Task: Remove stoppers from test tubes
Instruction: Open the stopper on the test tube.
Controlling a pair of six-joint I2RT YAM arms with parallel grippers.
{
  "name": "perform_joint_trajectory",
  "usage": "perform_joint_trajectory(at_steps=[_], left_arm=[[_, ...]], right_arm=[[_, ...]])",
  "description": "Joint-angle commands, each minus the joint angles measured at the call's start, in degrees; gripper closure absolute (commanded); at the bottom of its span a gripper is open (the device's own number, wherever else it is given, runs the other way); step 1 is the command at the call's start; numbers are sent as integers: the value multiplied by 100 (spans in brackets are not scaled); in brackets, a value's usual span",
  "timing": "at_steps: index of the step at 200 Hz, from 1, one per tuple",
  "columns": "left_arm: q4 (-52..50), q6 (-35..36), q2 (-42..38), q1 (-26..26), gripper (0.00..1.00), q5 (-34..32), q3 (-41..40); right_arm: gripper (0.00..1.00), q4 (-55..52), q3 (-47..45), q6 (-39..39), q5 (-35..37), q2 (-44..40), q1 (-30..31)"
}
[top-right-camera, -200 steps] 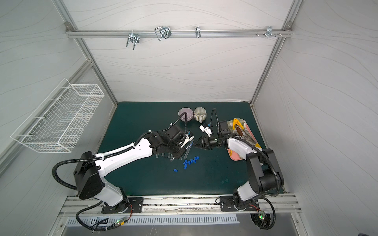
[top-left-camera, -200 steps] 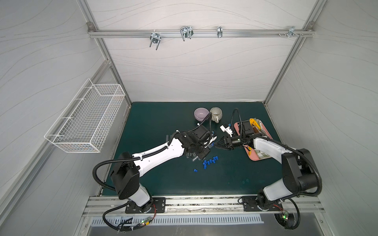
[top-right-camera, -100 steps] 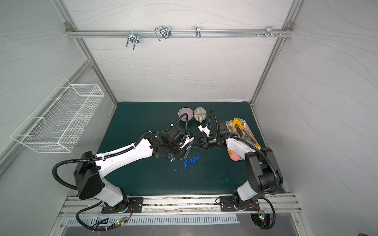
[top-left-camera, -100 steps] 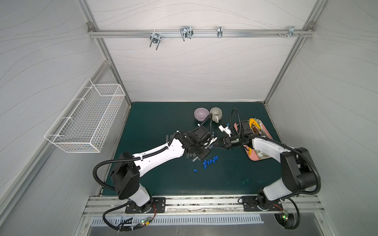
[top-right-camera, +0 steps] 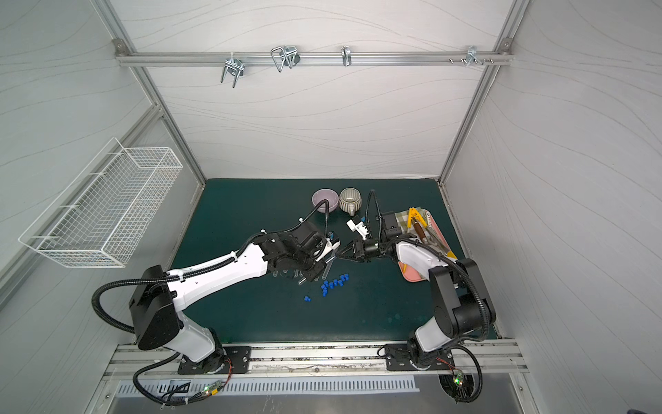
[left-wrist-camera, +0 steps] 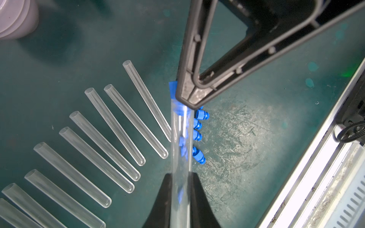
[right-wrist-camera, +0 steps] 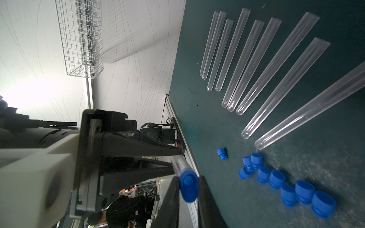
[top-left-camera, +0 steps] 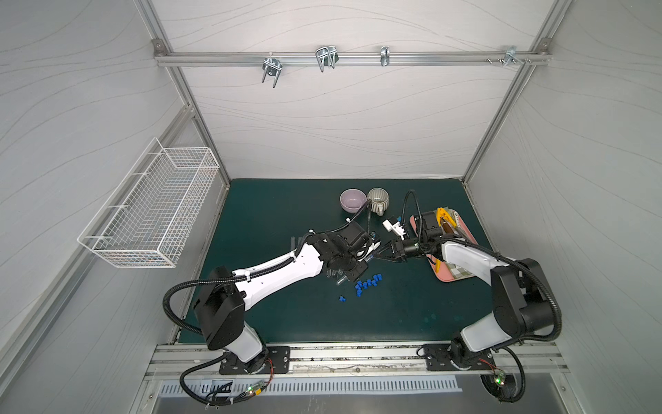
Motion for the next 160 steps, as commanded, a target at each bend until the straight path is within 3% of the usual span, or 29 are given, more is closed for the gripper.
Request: perform_joint_trajectory(at_steps=[1, 66, 160], left_arm=[[177, 148, -178, -57, 98, 37, -6], [183, 175, -169, -88, 98, 9, -18], [188, 165, -169, -89, 98, -93, -27]], right_arm=[[77, -103, 126, -176, -109, 76, 40], [77, -64, 152, -144, -124, 86, 76], [96, -20, 86, -153, -309, 68, 59]])
